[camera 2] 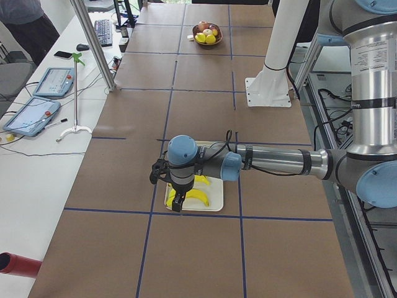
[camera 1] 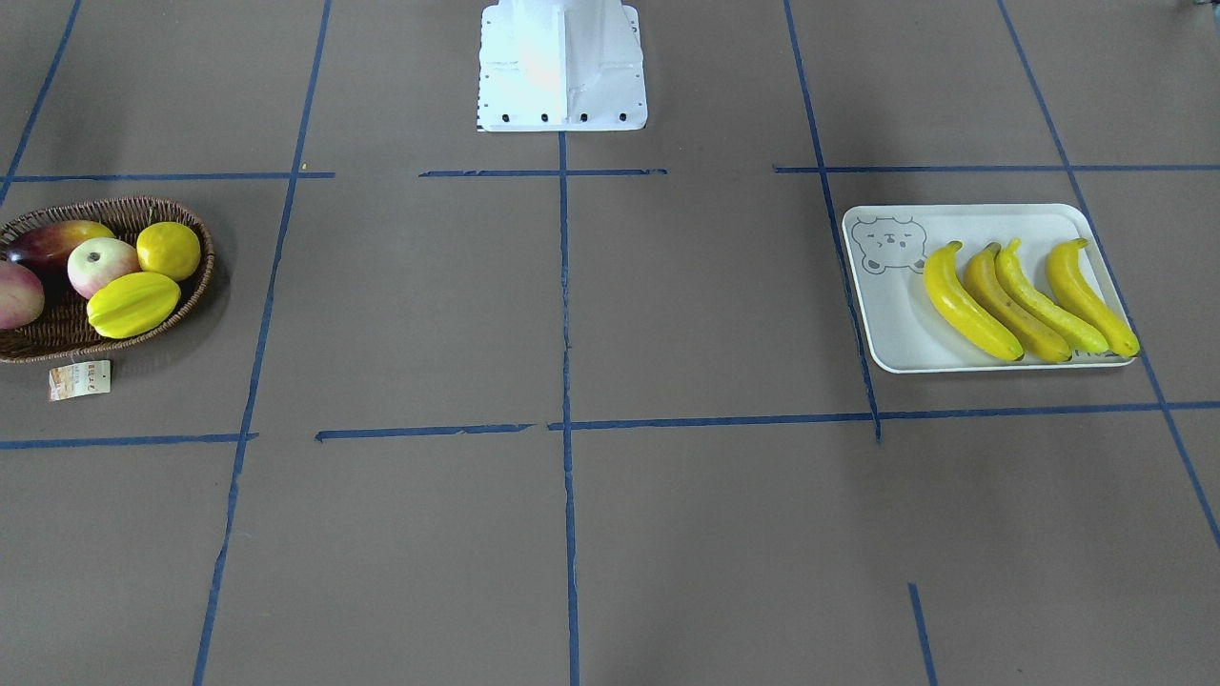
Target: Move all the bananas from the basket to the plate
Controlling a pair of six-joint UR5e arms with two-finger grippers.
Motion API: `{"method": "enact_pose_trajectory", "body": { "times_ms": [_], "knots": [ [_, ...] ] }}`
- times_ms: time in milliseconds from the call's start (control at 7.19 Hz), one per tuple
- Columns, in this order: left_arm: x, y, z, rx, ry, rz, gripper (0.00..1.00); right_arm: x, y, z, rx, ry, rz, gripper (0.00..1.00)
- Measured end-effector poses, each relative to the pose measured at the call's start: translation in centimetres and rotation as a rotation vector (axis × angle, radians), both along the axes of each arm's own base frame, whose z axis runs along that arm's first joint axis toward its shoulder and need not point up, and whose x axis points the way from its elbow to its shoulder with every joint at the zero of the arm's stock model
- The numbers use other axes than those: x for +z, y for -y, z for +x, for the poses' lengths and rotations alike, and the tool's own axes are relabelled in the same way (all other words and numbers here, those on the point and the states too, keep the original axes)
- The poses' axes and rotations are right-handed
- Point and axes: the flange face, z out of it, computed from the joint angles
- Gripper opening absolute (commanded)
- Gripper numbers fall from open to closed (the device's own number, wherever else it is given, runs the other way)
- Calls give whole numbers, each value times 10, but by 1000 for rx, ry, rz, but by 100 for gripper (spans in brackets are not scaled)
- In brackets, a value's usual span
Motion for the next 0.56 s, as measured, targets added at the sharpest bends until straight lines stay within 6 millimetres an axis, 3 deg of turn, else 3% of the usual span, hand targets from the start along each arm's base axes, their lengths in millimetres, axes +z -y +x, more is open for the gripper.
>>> {"method": "enact_pose_trajectory", "body": {
  "times_ms": [278, 557],
  "knots": [
    [13, -16, -18, -3, 5, -60, 100, -2, 2, -3, 8, -2, -3, 99],
    [29, -32, -22, -11, 6, -97, 100, -2, 3, -5, 6, -4, -3, 99]
  ]
}}
